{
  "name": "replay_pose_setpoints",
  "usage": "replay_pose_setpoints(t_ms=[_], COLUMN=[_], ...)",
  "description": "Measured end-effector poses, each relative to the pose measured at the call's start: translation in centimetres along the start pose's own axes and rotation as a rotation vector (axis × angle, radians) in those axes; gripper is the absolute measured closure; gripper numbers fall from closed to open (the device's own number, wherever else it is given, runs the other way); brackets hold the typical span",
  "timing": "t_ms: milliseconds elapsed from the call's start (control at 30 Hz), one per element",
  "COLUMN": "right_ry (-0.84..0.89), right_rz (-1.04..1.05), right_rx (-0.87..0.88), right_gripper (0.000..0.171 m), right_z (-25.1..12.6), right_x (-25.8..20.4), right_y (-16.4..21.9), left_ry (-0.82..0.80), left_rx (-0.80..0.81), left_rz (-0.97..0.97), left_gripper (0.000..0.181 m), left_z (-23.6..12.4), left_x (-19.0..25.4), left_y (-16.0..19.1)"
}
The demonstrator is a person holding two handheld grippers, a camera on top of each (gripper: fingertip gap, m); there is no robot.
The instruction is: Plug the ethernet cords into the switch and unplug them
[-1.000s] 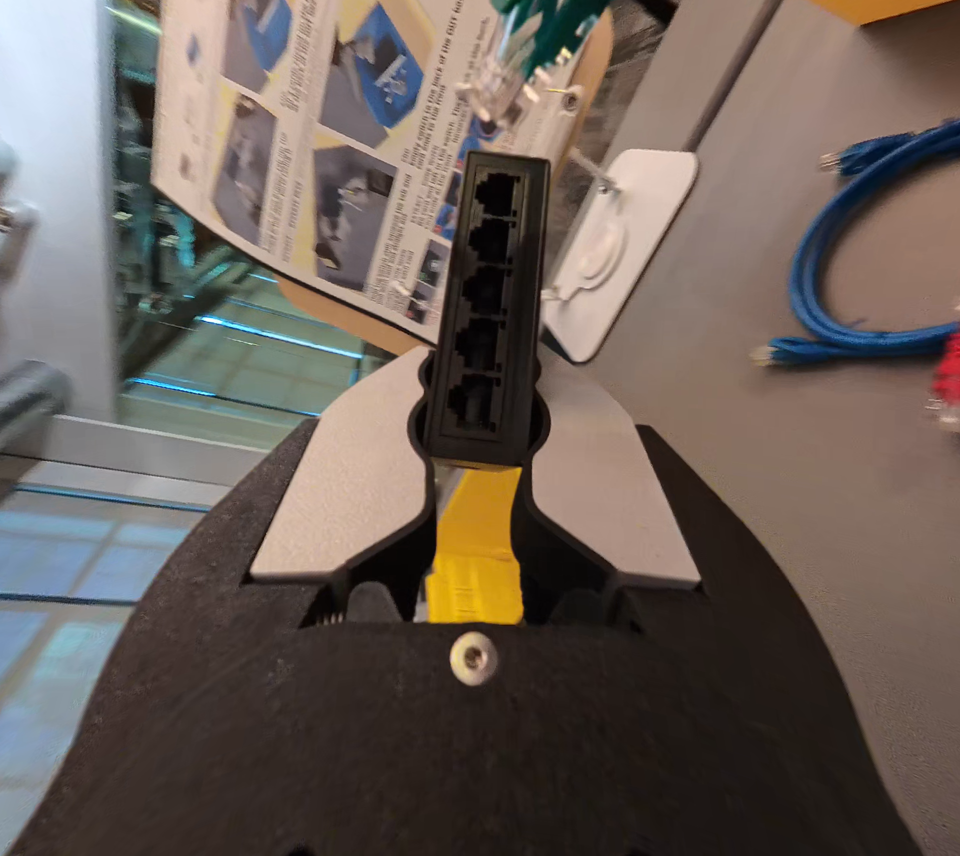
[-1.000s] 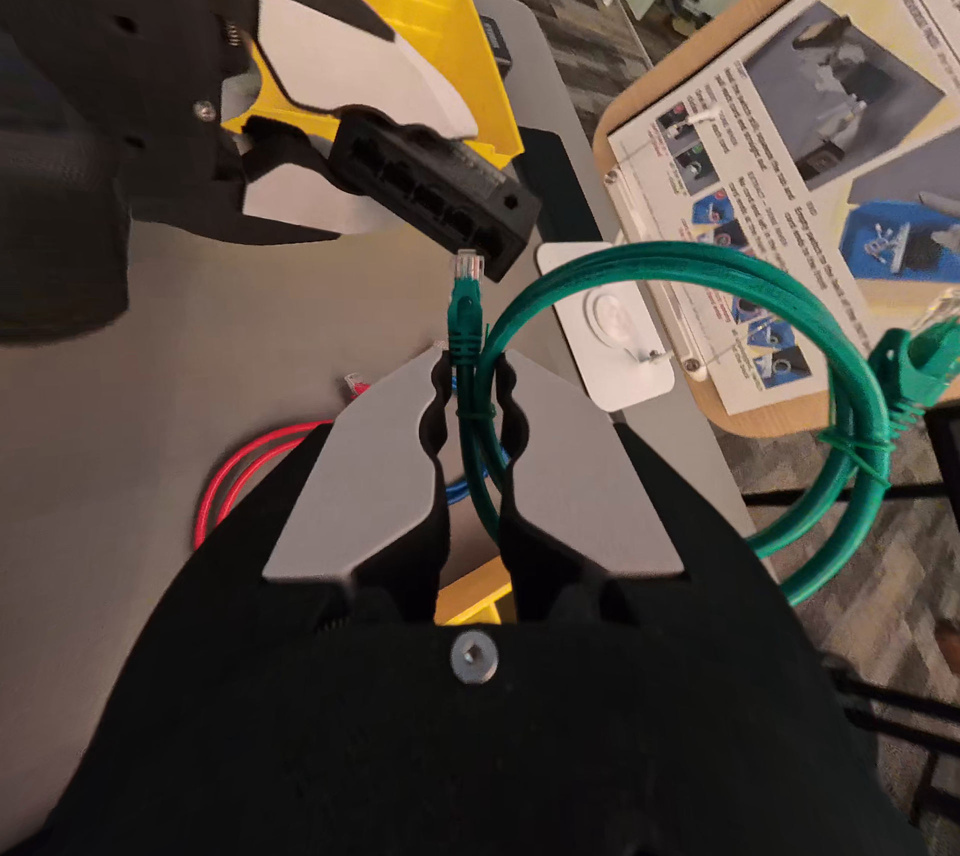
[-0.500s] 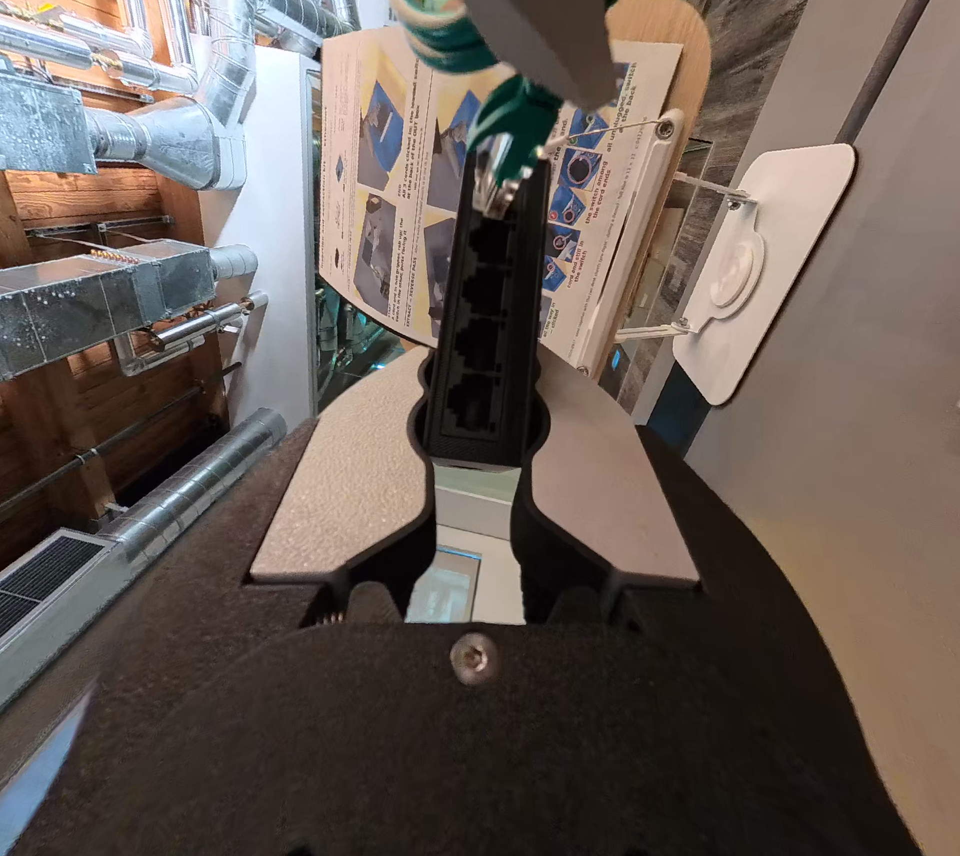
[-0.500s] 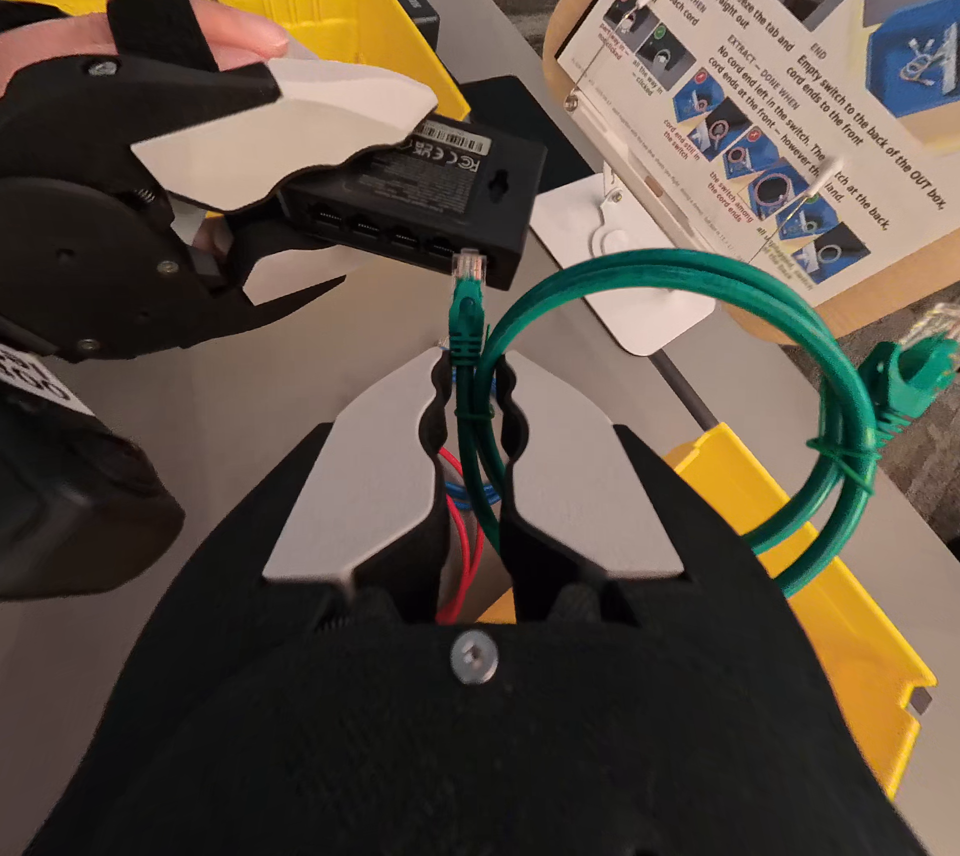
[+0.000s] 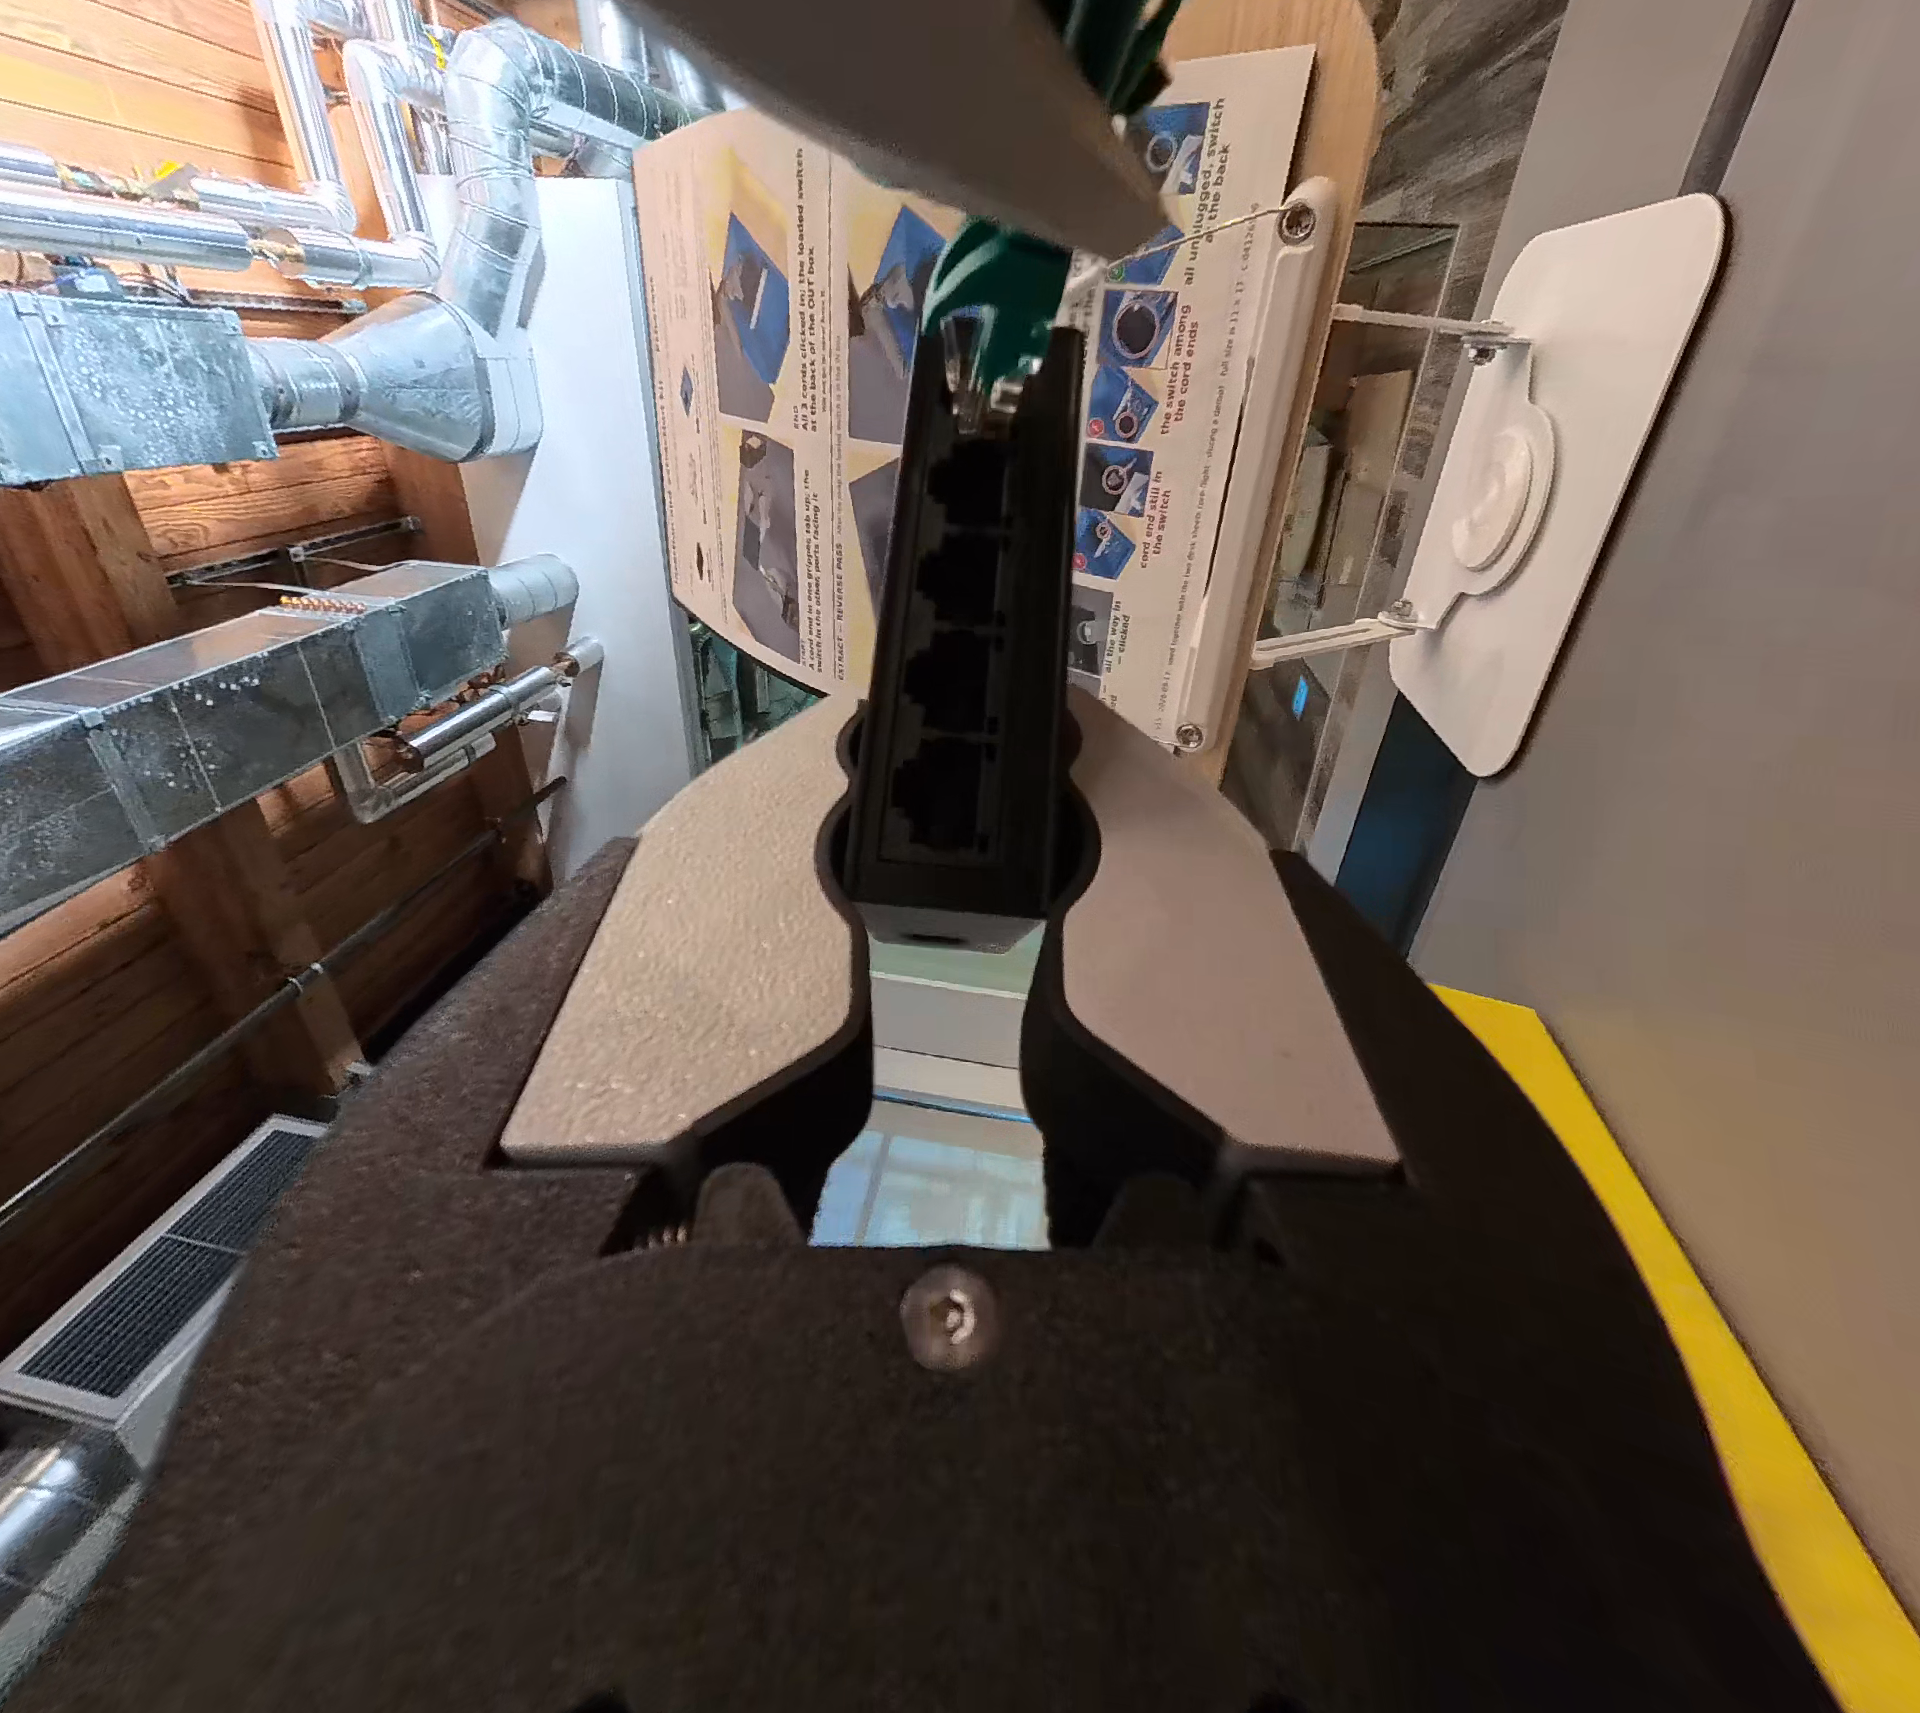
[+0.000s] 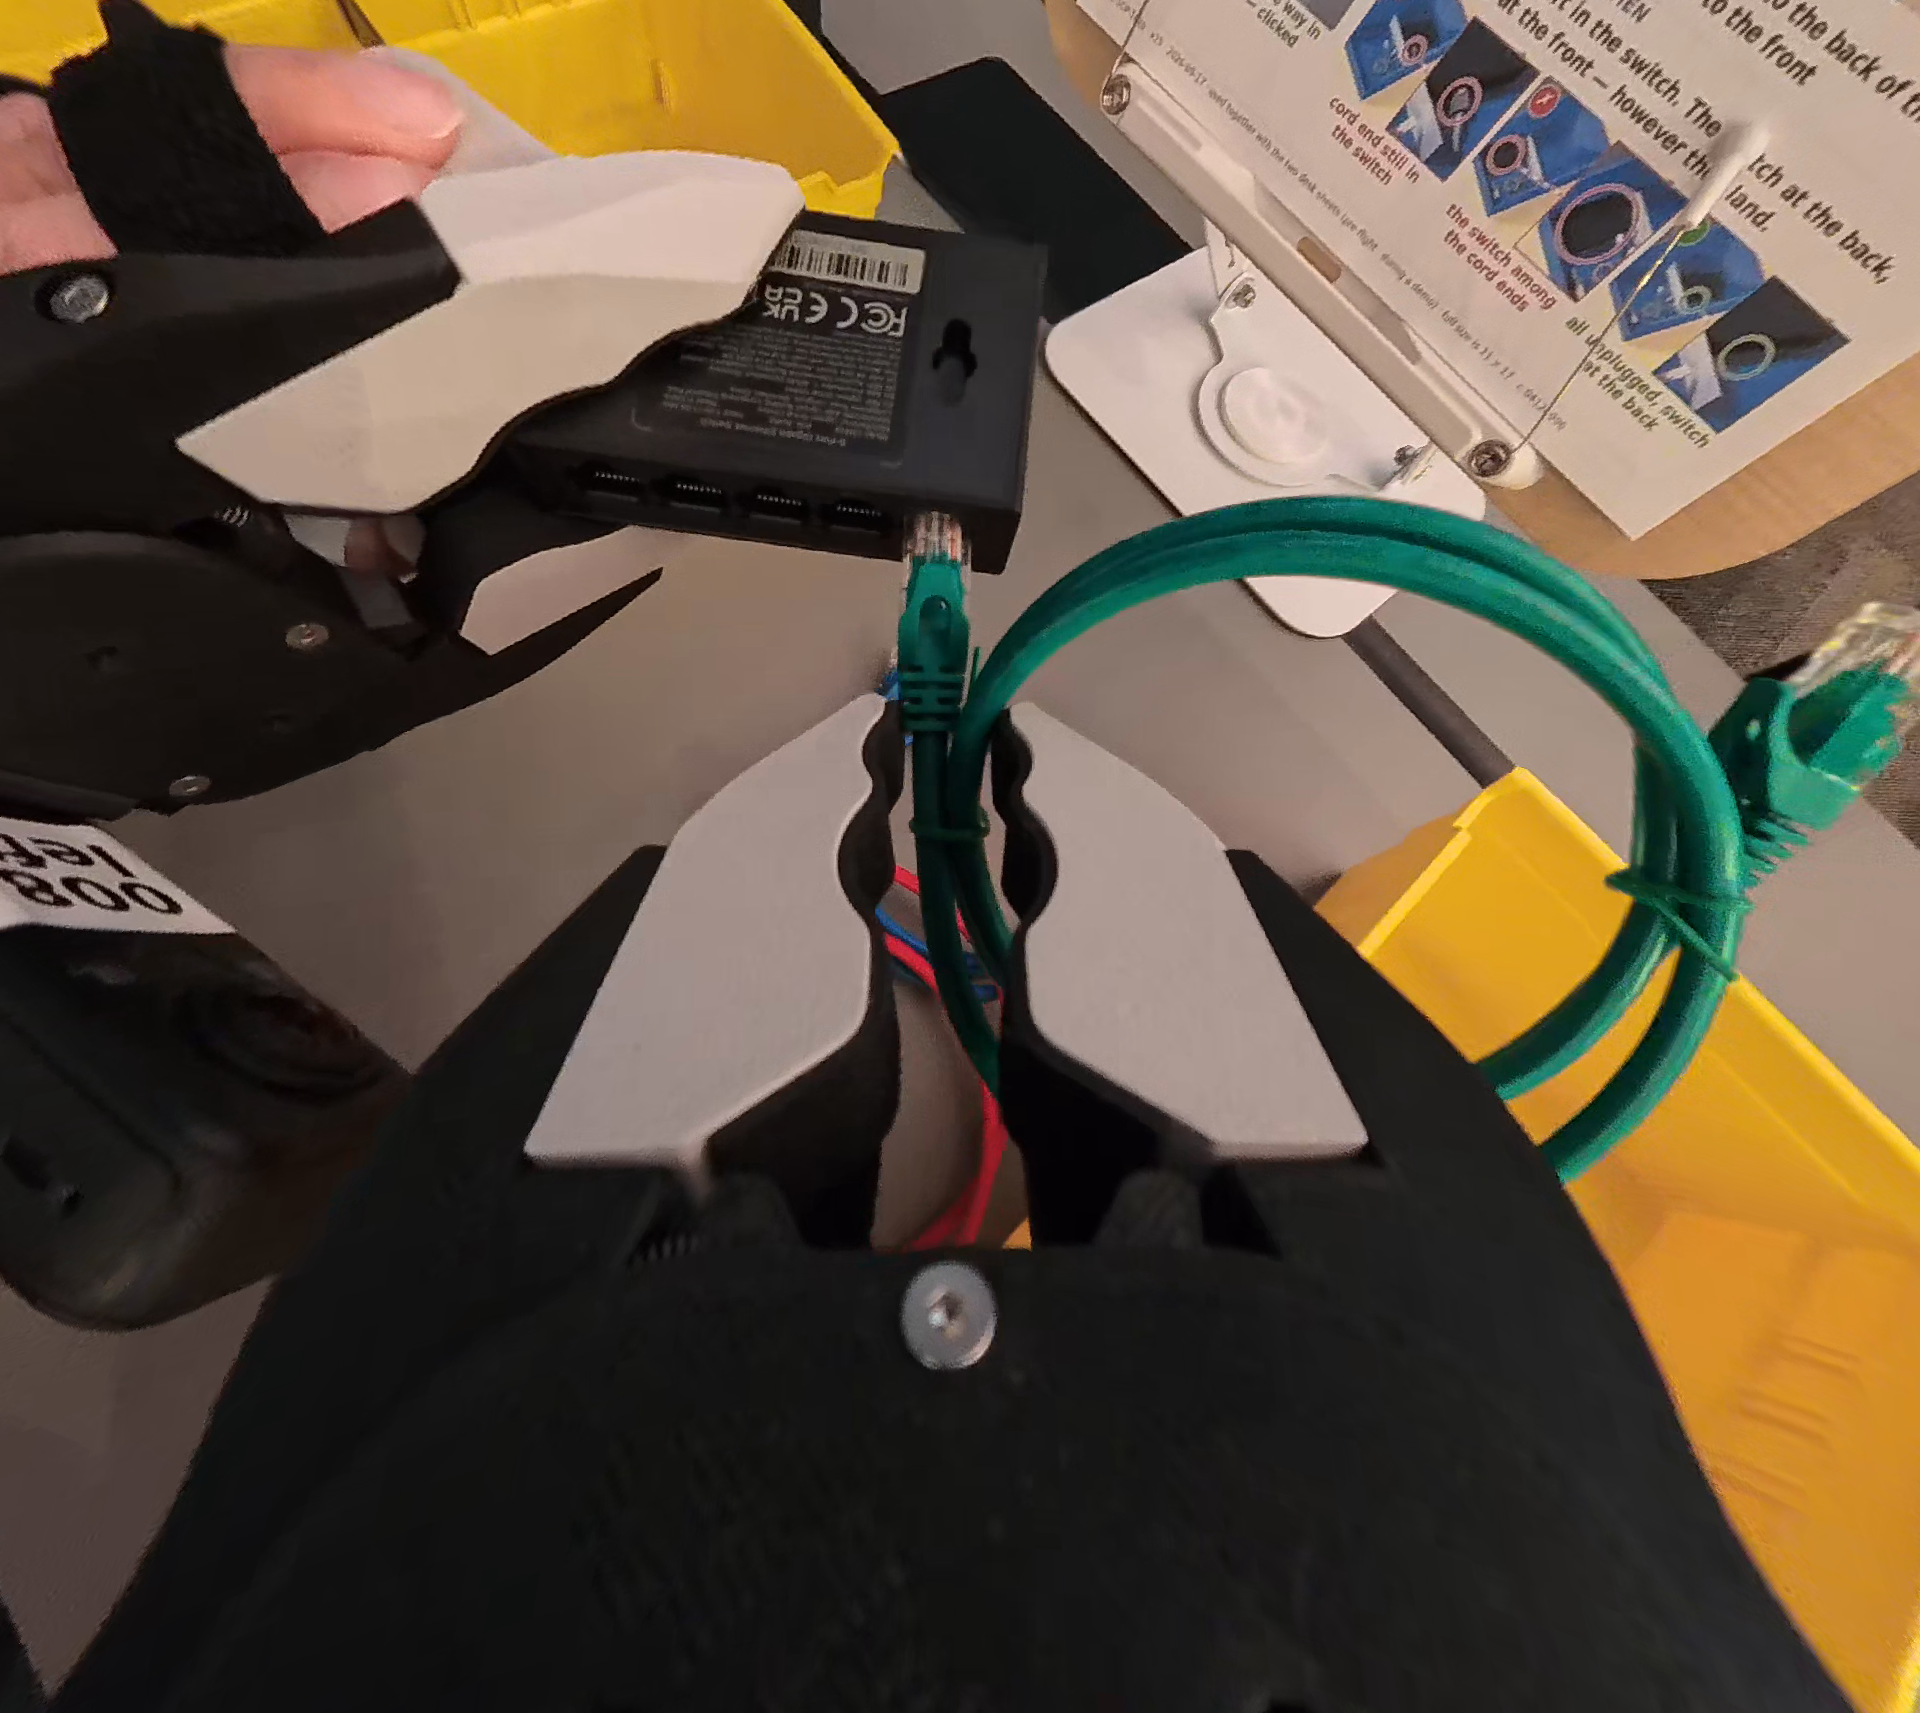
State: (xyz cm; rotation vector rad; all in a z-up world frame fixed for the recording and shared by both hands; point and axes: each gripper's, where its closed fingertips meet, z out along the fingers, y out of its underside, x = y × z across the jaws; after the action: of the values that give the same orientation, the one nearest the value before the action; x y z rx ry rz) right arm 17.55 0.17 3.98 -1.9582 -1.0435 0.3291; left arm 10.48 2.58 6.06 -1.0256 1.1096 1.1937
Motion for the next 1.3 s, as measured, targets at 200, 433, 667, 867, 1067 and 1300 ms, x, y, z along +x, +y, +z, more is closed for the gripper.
replay_pose_setpoints(t_ms=[200, 433, 667, 867, 1067, 1300], right_ry=[0.023, 0.027, 0.077, 0.123, 0.166, 0.184], right_rz=[0.014, -0.046, -0.126, -0.163, -0.163, -0.108], right_rx=[0.010, 0.167, 0.371, 0.508, 0.590, 0.700], right_gripper=[0.155, 0.155, 0.156, 0.155, 0.156, 0.155], right_z=[0.4, 0.5, -0.3, -0.9, -2.2, -4.5], right_x=[0.7, 0.5, -0.6, -1.1, -0.7, -0.2], right_y=[0.0, -2.2, -4.9, -6.3, -6.9, -7.8], left_ry=[0.027, 0.010, -0.033, 0.059, 0.065, 0.042], left_rx=[0.086, 0.058, 0.090, 0.194, 0.459, 0.532], left_rz=[0.043, -0.083, -0.231, -0.388, -0.908, -1.078], left_gripper=[0.152, 0.149, 0.121, 0.098, 0.100, 0.088], left_z=[-0.6, -0.1, -1.0, -2.8, -6.6, -5.7], left_x=[0.6, -0.7, -3.4, -4.8, -12.1, -12.1], left_y=[-1.5, -0.1, -0.1, -1.7, -0.5, 0.5])
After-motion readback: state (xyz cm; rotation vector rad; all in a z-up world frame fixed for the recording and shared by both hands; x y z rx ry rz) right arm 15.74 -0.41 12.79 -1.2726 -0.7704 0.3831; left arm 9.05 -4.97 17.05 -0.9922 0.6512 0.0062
